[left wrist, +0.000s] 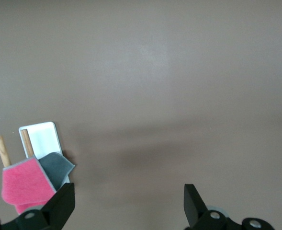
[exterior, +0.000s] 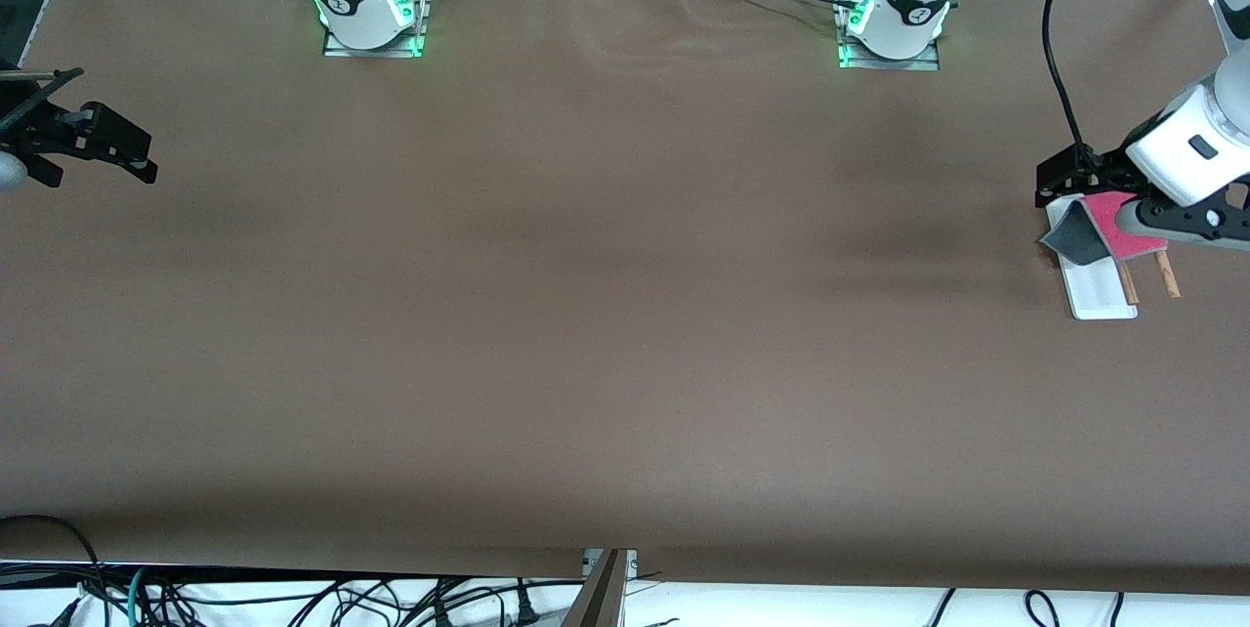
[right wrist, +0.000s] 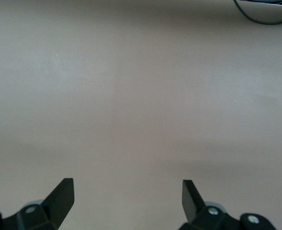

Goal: Pass towel and hang on rack

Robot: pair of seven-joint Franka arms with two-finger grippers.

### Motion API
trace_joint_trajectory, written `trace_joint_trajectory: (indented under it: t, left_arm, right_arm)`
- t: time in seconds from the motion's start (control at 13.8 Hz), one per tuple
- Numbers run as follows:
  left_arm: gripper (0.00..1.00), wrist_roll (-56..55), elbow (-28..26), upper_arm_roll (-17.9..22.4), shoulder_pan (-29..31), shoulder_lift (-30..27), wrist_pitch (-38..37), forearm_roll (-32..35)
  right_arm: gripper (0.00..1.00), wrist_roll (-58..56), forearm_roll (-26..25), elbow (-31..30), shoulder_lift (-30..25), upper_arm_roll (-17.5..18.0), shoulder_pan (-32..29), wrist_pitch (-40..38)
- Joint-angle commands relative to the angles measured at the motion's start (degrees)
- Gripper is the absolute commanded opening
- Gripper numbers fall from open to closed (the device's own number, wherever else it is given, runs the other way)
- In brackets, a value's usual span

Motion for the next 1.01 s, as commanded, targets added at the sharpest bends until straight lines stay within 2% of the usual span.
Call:
trace_joint_trajectory:
  t: [0.0,0.36,0.58,0.94]
  left_arm:
    - [1.0,-0.3,-7.6,1.7,-1.3,-6.6,3.1,-0.5]
    - [1.0,-1.1,-3.8,1.6,-1.4,-4.4,1.4,0.1]
    - [1.0,-1.3,3.7,1.6,-3.1,0.4,-6.0,0.2]
    - [1.0,-1.0,3.0,1.6,-2.9,0.0,-5.3,0.2]
  right_arm:
    - [1.0,-0.4,-0.8,0.6,-0.1,0.5,-0.5,-0.1]
    - [1.0,-0.5,-0.8,0.6,-0.1,0.5,-0.5,-0.1]
    - [1.0,-0.6,-0.8,0.6,-0.1,0.5,-0.5,-0.1]
    - [1.0,-0.6,-0.8,0.6,-0.1,0.5,-0.5,-0.1]
